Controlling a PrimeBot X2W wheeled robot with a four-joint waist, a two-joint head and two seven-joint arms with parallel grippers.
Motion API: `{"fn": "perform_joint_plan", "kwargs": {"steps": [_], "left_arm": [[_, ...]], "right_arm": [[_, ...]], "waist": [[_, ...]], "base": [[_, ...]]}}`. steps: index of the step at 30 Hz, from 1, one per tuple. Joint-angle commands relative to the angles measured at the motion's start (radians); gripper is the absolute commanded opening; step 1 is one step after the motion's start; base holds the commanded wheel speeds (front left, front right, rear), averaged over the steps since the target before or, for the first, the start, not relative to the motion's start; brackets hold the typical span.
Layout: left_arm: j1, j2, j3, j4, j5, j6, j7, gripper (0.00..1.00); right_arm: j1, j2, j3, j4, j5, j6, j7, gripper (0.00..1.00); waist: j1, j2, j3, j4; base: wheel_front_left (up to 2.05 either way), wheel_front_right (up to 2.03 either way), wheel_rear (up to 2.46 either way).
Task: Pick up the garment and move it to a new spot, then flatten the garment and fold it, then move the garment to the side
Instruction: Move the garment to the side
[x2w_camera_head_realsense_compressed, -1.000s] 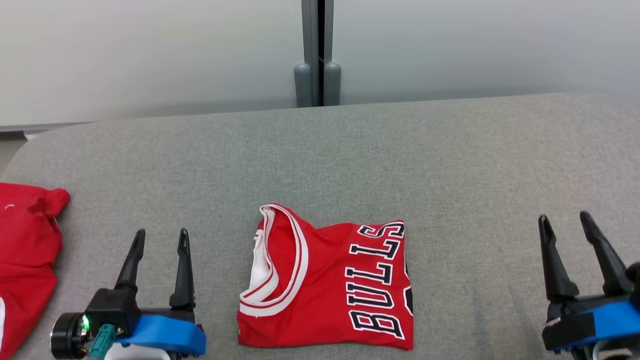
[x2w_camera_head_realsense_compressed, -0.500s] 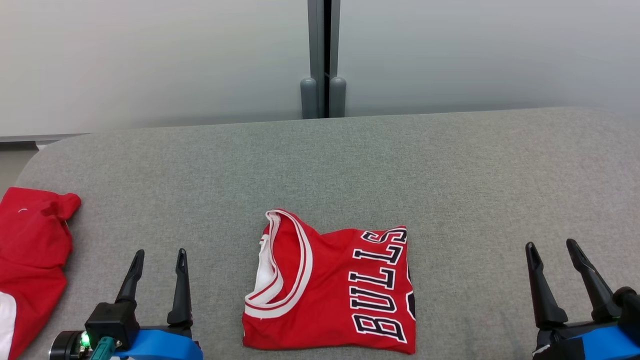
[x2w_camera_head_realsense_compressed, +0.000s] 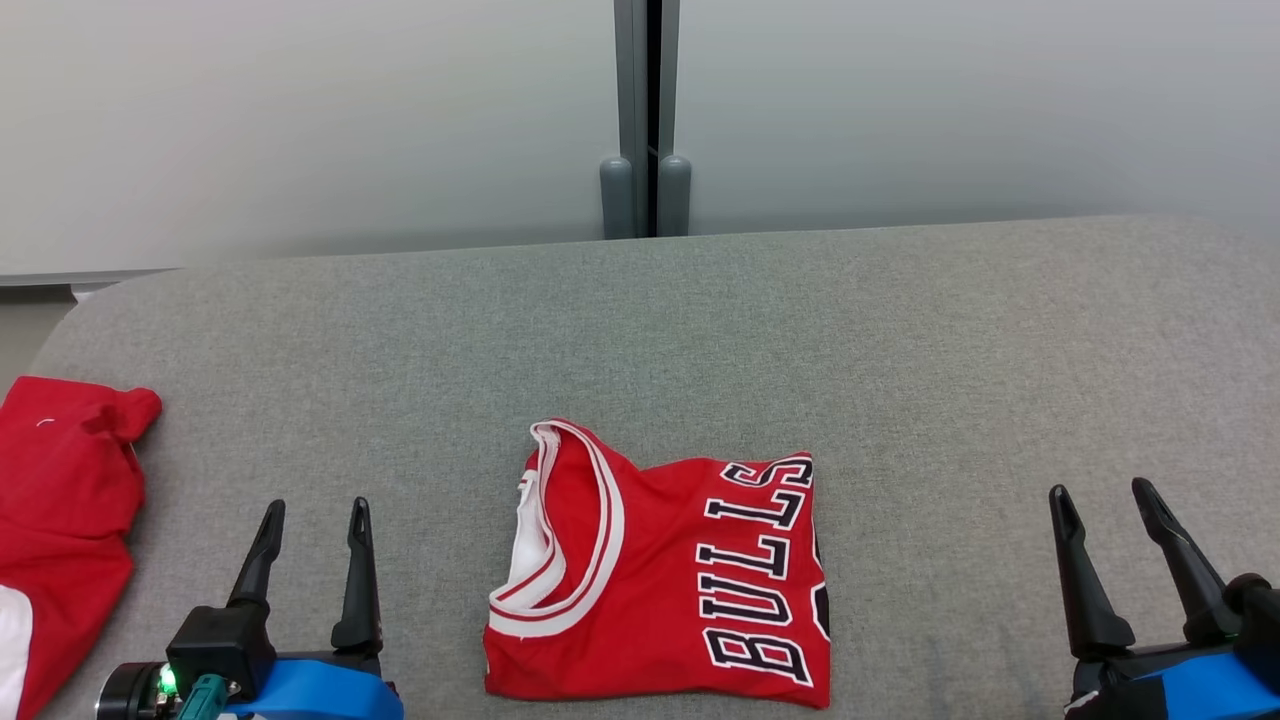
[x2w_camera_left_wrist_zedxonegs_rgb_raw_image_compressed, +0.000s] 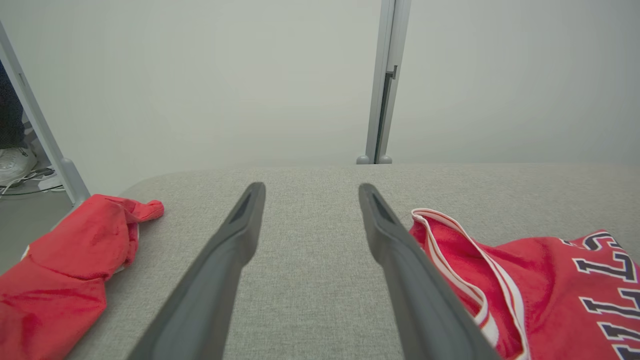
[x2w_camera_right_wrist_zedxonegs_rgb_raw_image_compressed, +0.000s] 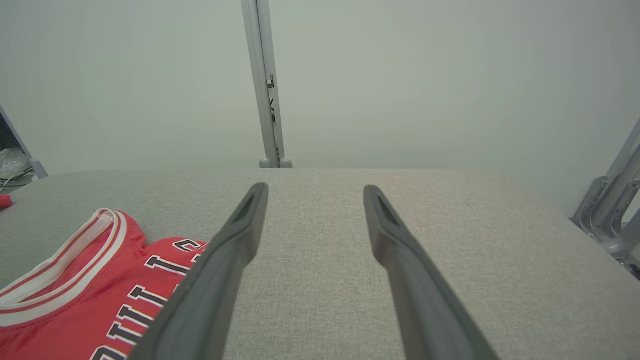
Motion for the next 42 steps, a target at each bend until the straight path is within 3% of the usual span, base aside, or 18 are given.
{"fn": "perform_joint_plan", "kwargs": {"steps": [1,11,20,27,28,29,36,42], "left_arm": [[-0.014,0.005,0.0,0.002,-0.002,-0.001,-0.007,1.0],[-0.075,-0.006,-0.01,-0.024,0.019,0.0,-0.017,1.0],[-0.17,-0.044,-0.001,-0.045,0.048,-0.007,-0.032,1.0],[-0.192,-0.072,0.021,-0.047,0.075,-0.026,-0.035,1.0],[-0.19,-0.076,0.026,-0.048,0.08,-0.029,-0.034,1.0],[-0.185,-0.078,0.03,-0.048,0.084,-0.032,-0.034,1.0],[-0.147,-0.088,0.07,-0.048,0.103,-0.042,-0.035,1.0],[-0.115,-0.078,0.098,-0.062,0.118,-0.046,-0.034,1.0]], "right_arm": [[0.01,-0.001,-0.003,-0.007,-0.003,0.0,0.002,1.0],[-0.035,-0.024,0.026,0.051,0.017,0.0,0.019,1.0],[-0.157,-0.042,0.203,0.337,0.044,0.0,0.001,1.0],[-0.248,-0.022,0.267,0.557,0.069,0.0,-0.004,0.98],[-0.252,-0.02,0.273,0.576,0.076,0.0,-0.005,0.58],[-0.258,-0.022,0.278,0.59,0.082,0.0,-0.006,0.0],[-0.268,-0.059,0.316,0.557,0.105,0.0,-0.029,0.0],[-0.285,-0.093,0.352,0.493,0.116,0.0,-0.031,0.0]], "waist": [[0.0,0.0,-0.001,0.001],[0.0,0.0,0.06,0.043],[0.0,0.0,0.179,0.125],[0.0,0.0,0.202,0.159],[0.0,0.0,0.2,0.161],[0.0,0.0,0.198,0.162],[0.0,0.0,0.172,0.116],[0.0,0.0,0.153,0.0]], "base": [[0.0,0.0,0.0],[0.0,0.0,0.0],[0.0,0.0,0.0],[0.0,0.0,0.0],[0.0,0.0,0.0],[0.0,0.0,0.0],[0.0,0.0,0.0],[0.0,0.0,0.0]]}}
